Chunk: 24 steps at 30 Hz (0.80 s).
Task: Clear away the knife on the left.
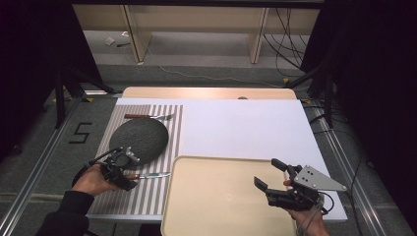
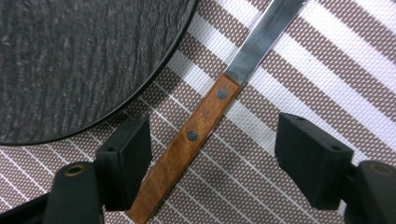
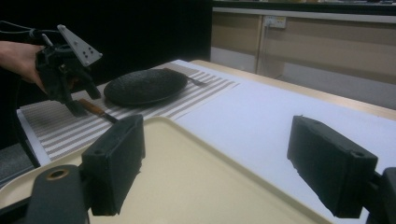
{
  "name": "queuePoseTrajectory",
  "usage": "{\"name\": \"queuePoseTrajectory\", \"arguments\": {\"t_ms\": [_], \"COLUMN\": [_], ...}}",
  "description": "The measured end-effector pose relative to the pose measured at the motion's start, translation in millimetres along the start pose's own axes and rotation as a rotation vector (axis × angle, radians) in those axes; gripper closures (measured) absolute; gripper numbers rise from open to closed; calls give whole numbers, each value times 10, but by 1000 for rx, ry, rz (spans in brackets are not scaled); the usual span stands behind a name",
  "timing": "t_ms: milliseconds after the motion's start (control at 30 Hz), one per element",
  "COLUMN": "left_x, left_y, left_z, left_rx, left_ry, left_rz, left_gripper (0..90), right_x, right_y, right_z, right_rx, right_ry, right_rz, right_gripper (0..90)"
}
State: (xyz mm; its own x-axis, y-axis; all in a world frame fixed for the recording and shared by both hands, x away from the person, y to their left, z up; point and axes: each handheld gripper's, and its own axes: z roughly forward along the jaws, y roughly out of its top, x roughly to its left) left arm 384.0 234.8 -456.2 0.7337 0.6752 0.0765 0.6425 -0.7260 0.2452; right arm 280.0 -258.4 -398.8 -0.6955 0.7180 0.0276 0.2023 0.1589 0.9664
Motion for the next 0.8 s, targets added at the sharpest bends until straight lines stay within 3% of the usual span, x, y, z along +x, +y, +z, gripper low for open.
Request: {"name": "queuePoseTrajectory", "arguments": {"t_ms": [800], "left_x": [87], "left_y": [110], "left_z": [85], "left_rx": [77], "left_ry": [-87], "left_rz": [2], "left_gripper": [517], "right_x": [-2], "right_y": [-1], "right_z": [2], "right_rx": [-2], "right_ry": [1], "right_rz": [1], "right_gripper": [201]}}
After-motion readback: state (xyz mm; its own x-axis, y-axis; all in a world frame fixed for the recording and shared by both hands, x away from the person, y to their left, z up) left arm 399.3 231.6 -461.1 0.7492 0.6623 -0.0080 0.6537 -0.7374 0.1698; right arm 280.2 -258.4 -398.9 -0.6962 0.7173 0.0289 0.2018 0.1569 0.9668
